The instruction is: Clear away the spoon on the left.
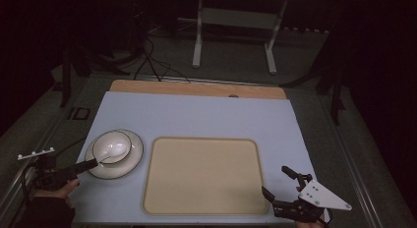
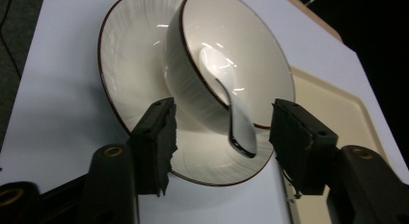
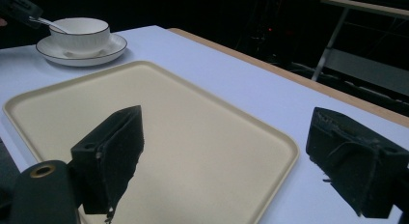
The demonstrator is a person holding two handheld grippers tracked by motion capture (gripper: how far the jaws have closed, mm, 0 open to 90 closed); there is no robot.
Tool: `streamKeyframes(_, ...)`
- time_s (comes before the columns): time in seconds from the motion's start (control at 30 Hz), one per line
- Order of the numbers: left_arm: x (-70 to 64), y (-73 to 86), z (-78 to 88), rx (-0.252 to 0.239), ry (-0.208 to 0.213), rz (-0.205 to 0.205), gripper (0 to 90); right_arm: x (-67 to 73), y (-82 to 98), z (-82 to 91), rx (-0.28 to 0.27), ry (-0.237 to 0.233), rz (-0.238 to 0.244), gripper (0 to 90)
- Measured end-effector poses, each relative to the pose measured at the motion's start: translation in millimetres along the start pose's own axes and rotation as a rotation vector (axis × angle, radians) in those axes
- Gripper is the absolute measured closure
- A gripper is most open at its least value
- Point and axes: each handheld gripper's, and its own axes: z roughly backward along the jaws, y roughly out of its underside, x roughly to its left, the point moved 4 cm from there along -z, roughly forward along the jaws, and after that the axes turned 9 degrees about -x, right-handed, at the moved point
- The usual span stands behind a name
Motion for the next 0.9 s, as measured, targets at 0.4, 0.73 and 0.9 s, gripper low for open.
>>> streamKeyframes(0.4,-1.2,-0.6,-6.6,0.005,0.019,0.004,67.0,0.0,0.4,-0.3,0.005,0.0,0.002,13.4)
streamKeyframes(0.73,-5.9,-3.6,-7.1,0.015,0.016,-0.021,75.8,0.3,0.7,-0.4,0.007,0.0,0.001,13.4)
streamKeyframes(0.9,-11.1,-3.7,-7.5,0.03,0.013,-0.063,77.3,-0.1,0.8,-0.3,0.008,0.001,0.0,13.5)
